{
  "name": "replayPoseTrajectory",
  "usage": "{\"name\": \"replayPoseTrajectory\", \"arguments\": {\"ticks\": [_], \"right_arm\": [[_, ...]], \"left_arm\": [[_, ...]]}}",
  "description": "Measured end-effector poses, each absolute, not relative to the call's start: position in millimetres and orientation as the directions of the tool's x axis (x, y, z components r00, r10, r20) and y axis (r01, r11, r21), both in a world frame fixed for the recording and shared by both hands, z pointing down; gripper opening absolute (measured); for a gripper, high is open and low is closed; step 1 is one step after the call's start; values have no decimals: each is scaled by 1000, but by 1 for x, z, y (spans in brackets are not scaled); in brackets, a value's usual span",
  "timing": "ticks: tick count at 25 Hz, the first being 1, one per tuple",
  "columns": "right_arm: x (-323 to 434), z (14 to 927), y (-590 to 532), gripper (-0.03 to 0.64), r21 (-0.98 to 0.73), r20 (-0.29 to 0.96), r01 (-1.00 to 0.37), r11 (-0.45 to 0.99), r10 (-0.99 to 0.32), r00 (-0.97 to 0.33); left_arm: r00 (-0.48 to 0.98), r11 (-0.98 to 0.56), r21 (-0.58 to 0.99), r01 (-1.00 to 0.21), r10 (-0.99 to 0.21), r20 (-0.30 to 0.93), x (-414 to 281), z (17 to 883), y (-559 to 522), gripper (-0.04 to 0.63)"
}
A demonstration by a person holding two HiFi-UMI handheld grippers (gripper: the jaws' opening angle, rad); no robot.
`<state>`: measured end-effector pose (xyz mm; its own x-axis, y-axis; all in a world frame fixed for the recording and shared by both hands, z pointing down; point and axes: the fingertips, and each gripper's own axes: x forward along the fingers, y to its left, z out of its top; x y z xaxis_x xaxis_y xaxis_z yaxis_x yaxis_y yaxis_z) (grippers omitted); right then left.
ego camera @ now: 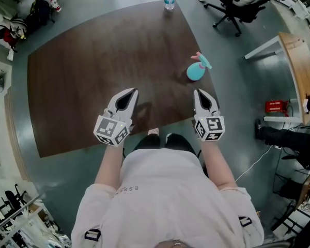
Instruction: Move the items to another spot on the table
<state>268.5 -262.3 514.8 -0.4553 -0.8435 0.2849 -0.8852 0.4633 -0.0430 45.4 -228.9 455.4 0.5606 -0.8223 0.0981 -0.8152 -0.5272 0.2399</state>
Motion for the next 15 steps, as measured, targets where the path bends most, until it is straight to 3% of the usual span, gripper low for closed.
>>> {"name": "replayPoseTrajectory", "arguments": {"ticks": [15], "right_arm": [[208,525,-128,-11,-135,300,-732,668,-676,-673]], "left_arm": [[386,-360,233,-904,-919,79,8,444,-81,15]]}}
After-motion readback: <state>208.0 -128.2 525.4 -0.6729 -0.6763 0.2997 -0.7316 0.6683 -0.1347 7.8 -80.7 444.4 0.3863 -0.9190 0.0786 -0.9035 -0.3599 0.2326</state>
